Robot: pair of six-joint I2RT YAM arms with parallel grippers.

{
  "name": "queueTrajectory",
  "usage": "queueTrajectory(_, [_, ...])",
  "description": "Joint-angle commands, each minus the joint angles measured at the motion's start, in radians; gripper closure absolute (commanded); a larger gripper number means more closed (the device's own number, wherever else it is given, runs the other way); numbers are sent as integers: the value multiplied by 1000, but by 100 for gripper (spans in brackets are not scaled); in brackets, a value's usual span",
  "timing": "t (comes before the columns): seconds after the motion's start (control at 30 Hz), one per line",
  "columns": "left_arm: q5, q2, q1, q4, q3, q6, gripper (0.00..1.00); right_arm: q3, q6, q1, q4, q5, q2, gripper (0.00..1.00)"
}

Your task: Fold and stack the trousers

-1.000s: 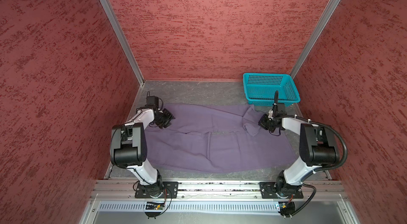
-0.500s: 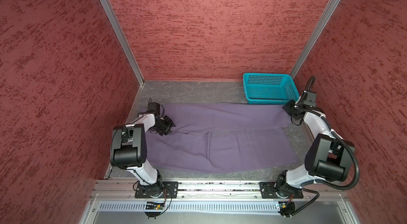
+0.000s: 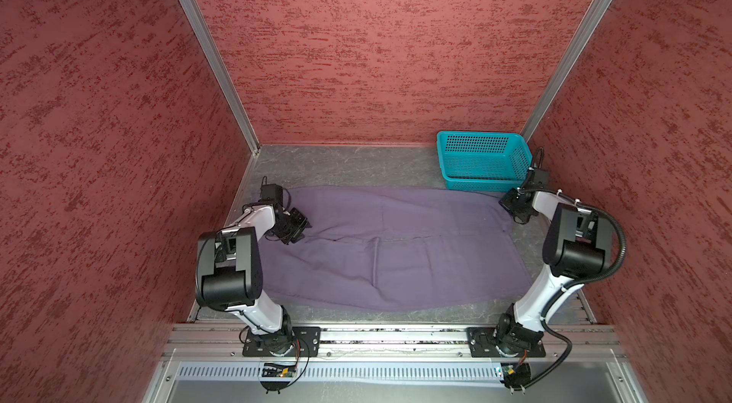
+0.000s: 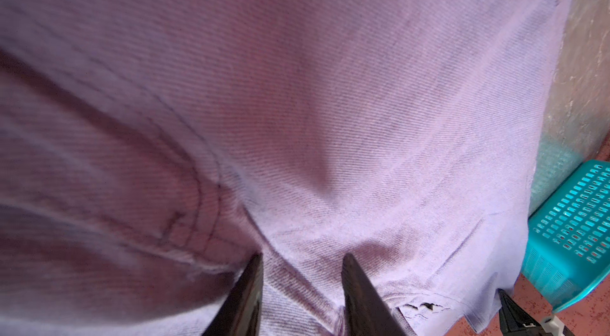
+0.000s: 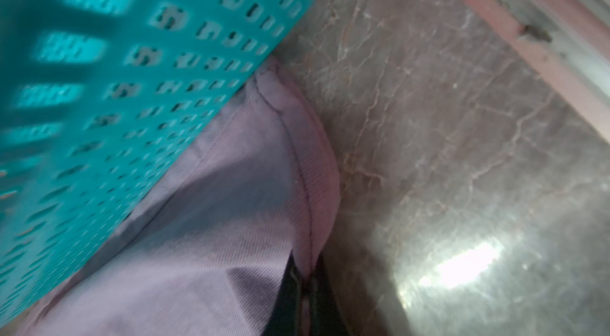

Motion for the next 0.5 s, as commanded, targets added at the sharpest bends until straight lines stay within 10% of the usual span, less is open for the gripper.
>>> queueTrajectory(0.0, [-20, -11, 8, -29, -22, 29, 59, -1, -18, 2, 36, 53, 15, 100])
queueTrajectory(0.47, [-80, -134, 132, -125, -158, 85, 60, -414, 90, -28, 128, 73, -319, 100])
